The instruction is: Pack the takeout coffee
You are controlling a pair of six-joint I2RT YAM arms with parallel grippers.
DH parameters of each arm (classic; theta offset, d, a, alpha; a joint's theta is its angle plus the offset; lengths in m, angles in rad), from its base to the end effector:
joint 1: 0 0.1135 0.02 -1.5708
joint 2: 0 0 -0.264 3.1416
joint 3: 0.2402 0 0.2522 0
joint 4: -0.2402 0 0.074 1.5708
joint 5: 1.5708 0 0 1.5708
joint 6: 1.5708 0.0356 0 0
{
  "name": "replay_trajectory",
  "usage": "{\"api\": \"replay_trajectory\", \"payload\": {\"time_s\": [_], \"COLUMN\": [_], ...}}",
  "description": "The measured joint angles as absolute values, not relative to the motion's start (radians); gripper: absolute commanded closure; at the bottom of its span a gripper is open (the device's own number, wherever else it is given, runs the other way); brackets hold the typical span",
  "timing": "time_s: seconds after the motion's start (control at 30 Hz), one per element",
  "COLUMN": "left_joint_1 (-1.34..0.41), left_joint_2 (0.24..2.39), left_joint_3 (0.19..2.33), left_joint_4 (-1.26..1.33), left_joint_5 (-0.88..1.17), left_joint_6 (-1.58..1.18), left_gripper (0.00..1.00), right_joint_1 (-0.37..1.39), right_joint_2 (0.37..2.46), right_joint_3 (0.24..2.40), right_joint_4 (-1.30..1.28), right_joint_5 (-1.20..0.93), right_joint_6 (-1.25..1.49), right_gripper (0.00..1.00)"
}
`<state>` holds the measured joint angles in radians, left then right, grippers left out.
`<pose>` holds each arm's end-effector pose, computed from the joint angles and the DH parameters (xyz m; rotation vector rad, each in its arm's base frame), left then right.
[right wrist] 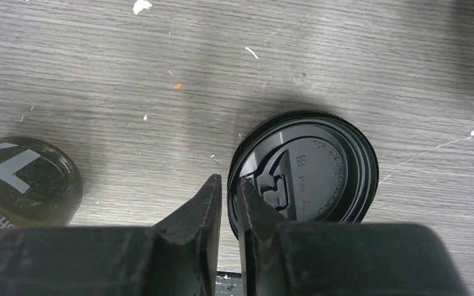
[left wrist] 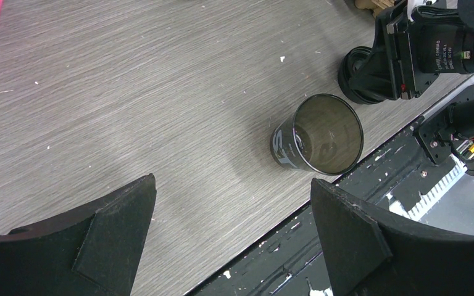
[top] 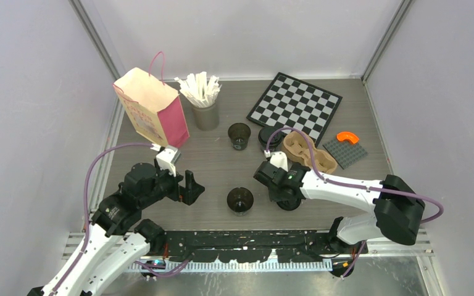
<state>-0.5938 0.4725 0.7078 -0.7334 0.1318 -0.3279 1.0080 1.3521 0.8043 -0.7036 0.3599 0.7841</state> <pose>0.0845 -0.0627 0.2969 0.3667 2.1086 -0.6918 0.1369 0.1936 0.1930 -0.2201 2.6564 0.0323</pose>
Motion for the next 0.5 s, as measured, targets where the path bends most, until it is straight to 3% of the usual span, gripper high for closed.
{"api": "replay_trajectory", "payload": {"time_s": [0.17, 0.5], "left_joint_1": [-0.594, -0.594], "left_joint_2": [0.472, 0.472], "left_joint_3": [0.708, 0.708], "left_joint_4": [-0.733, -0.733], "left_joint_5": [0.132, 0.131], "left_joint_6": [-0.328, -0.328], "left_gripper": [0.02, 0.0], "right_joint_1": [1.008, 1.009], "right_joint_2": [1.355, 1.32], "right_joint_3": [0.804, 0.804], "right_joint_4": [-0.704, -0.716], "right_joint_5": [0.362, 0.363], "right_joint_6": [0.785, 0.793], "right_gripper": [0.99, 1.0]}}
